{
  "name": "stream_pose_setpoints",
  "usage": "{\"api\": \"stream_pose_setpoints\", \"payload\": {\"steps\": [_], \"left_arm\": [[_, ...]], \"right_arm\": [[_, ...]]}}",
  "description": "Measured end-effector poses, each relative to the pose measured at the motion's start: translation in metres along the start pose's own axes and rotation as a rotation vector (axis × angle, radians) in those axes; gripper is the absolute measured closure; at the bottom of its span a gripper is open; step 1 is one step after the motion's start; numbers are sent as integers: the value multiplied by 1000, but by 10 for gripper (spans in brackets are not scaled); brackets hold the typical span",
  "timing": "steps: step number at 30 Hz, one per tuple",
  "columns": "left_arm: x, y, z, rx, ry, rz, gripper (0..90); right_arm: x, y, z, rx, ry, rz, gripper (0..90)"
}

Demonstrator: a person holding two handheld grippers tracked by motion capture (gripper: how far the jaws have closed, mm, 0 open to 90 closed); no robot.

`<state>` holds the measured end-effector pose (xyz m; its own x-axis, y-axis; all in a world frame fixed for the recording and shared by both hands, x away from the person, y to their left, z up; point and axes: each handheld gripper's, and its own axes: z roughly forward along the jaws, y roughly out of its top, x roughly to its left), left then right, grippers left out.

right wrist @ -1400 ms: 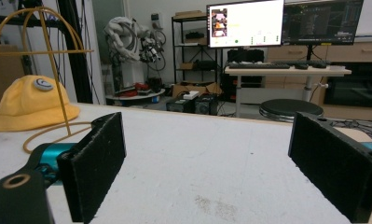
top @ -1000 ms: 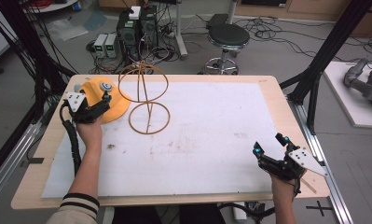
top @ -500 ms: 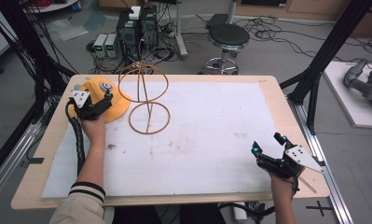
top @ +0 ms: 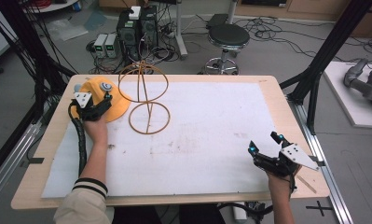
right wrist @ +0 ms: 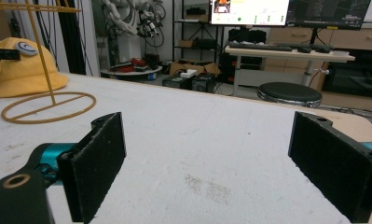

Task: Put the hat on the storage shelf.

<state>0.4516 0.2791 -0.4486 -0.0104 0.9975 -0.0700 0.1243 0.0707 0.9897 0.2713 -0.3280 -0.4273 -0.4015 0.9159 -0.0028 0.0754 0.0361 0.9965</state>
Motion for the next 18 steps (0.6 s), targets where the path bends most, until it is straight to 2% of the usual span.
{"api": "stream_pose_setpoints", "payload": {"steps": [4,6,7,12,15,16,18], "left_arm": [[1,-1,1,14,15,-8,358],[0,0,0,39,33,-10,442],[0,0,0,48,32,-13,507],[1,0,0,63,29,-40,656],[4,0,-1,67,21,-67,790],[5,0,-1,66,14,-79,815],[6,0,-2,67,9,-75,843]], "right_arm": [[0,0,0,-1,-2,-1,107],[0,0,0,0,-3,-1,107],[0,0,1,1,-1,-6,107],[1,0,1,3,-1,-6,107],[1,0,1,5,-1,-3,107],[1,0,1,6,-2,-3,107],[1,0,1,7,1,-7,107]]}}
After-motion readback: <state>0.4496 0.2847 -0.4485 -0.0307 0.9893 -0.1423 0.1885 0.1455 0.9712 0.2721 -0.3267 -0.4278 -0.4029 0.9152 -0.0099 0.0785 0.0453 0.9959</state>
